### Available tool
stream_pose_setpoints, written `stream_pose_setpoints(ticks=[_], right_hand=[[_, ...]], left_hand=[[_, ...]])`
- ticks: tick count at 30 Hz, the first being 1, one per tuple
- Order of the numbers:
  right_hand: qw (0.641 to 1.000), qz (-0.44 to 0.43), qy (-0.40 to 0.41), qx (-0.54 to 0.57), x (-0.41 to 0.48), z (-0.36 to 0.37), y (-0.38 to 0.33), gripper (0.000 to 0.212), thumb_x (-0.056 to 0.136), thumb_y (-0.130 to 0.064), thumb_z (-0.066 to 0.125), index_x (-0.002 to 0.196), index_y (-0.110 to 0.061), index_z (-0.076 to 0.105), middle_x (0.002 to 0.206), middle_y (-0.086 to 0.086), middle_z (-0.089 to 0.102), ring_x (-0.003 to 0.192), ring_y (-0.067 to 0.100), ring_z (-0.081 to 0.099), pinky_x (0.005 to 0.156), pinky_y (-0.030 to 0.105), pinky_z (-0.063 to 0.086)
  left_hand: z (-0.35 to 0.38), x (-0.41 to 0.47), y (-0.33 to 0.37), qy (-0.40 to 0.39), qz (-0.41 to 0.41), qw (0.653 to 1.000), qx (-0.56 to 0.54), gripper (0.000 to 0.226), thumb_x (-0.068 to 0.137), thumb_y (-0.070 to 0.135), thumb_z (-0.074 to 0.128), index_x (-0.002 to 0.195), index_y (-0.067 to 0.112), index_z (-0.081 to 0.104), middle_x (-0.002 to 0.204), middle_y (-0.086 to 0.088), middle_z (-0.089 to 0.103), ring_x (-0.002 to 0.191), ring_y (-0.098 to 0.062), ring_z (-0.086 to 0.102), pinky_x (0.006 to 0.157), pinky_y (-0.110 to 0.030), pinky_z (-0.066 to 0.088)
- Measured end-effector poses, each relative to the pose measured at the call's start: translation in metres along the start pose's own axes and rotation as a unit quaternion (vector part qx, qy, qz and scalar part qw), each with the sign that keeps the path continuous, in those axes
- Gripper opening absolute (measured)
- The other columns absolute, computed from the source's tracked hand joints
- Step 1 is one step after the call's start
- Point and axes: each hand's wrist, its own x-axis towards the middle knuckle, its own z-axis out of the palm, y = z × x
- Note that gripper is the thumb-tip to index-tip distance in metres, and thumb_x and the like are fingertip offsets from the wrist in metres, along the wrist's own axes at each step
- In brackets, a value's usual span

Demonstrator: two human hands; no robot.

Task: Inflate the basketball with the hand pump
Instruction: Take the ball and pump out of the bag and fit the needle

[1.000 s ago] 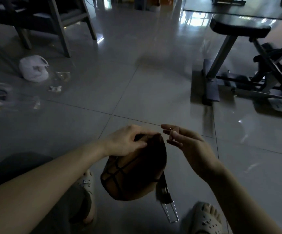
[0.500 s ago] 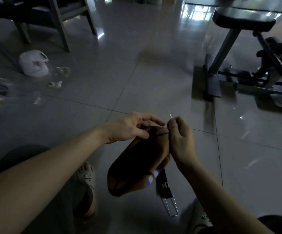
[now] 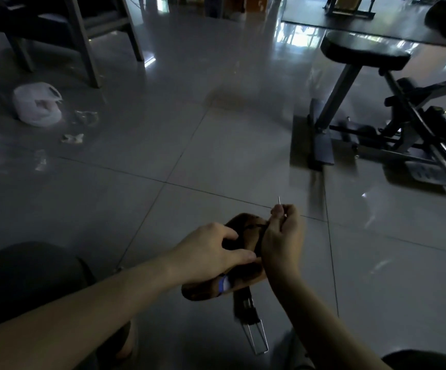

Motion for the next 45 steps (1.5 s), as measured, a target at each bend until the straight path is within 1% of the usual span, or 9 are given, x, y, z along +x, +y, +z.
stream_pose_setpoints(ticks=[4,10,15,19,25,31,37,40,45], right_hand=[[1.000,-0.013,-0.016,-0.005,-0.008,-0.002,0.003,0.020,0.106,-0.031,0.039,0.089,-0.027,0.049,0.075,0.002,0.055,0.060,0.016,0.050,0.057,0.042,0.046],[1.000,-0.009,-0.019,-0.002,-0.014,0.004,0.006,0.022,0.107,-0.028,0.039,0.088,-0.022,0.048,0.070,0.001,0.051,0.054,0.009,0.042,0.048,0.026,0.037],[1.000,0.011,-0.013,-0.008,-0.009,0.006,0.010,0.024,0.107,-0.027,0.039,0.087,-0.018,0.049,0.073,0.006,0.054,0.062,0.020,0.049,0.055,0.038,0.041],[0.999,0.029,0.011,0.010,0.001,0.008,0.009,0.026,0.106,-0.024,0.041,0.084,-0.016,0.051,0.071,0.004,0.052,0.059,0.016,0.045,0.053,0.031,0.037],[1.000,0.018,-0.006,-0.004,-0.002,0.005,0.009,0.023,0.106,-0.028,0.042,0.089,-0.019,0.055,0.068,0.000,0.053,0.058,0.015,0.048,0.054,0.041,0.042],[0.999,0.032,0.029,0.006,0.008,0.004,0.007,0.025,0.106,-0.025,0.042,0.087,-0.014,0.055,0.069,0.001,0.053,0.056,0.011,0.044,0.047,0.019,0.034],[0.998,0.029,0.029,0.047,0.009,0.003,-0.001,0.025,0.106,-0.025,0.043,0.086,-0.017,0.056,0.069,0.003,0.054,0.058,0.016,0.047,0.053,0.031,0.037],[0.996,0.027,0.020,0.077,0.011,0.001,-0.004,0.025,0.106,-0.025,0.044,0.085,-0.017,0.055,0.069,0.007,0.053,0.059,0.019,0.046,0.053,0.034,0.037],[0.993,0.027,-0.016,0.118,0.010,-0.008,-0.007,0.025,0.106,-0.024,0.043,0.089,-0.011,0.055,0.069,0.007,0.054,0.057,0.018,0.049,0.051,0.034,0.041]], left_hand=[[0.004,-0.005,0.007,0.021,0.010,0.996,0.081,0.017,0.093,0.036,0.069,0.082,0.024,0.070,0.071,0.005,0.069,0.062,-0.005,0.065,0.056,-0.022,0.046],[-0.001,-0.005,0.007,0.114,0.031,0.975,0.187,0.014,0.091,0.030,0.068,0.091,0.016,0.071,0.080,-0.001,0.070,0.073,-0.015,0.066,0.070,-0.035,0.058],[0.002,0.000,0.012,0.126,0.084,0.942,0.301,0.033,0.092,0.034,0.067,0.068,0.022,0.047,0.066,0.005,0.050,0.066,-0.016,0.053,0.062,-0.031,0.042],[-0.011,0.000,0.008,0.096,0.060,0.980,0.165,0.039,0.076,0.059,0.077,0.088,0.023,0.068,0.080,0.009,0.066,0.072,-0.006,0.062,0.063,-0.023,0.048],[-0.019,0.020,-0.007,0.068,0.078,0.990,0.095,0.087,0.063,0.075,0.077,0.137,0.035,0.055,0.140,0.016,0.053,0.127,-0.006,0.049,0.105,-0.033,0.044],[-0.007,0.026,-0.004,0.021,0.079,0.996,0.026,0.082,0.061,0.070,0.082,0.132,0.036,0.058,0.123,0.018,0.062,0.114,-0.003,0.058,0.097,-0.030,0.051],[0.011,0.023,0.005,0.098,0.116,0.988,-0.011,0.040,0.070,0.038,0.079,0.101,0.029,0.056,0.087,0.010,0.066,0.076,-0.006,0.065,0.062,-0.022,0.052],[0.011,0.021,0.008,0.121,0.150,0.981,0.012,0.034,0.073,0.033,0.078,0.095,0.027,0.053,0.081,0.010,0.063,0.070,-0.005,0.061,0.058,-0.014,0.042],[0.016,0.021,0.010,0.153,0.177,0.972,0.021,0.037,0.070,0.038,0.074,0.092,0.025,0.047,0.086,0.005,0.054,0.078,-0.012,0.054,0.064,-0.030,0.048]])
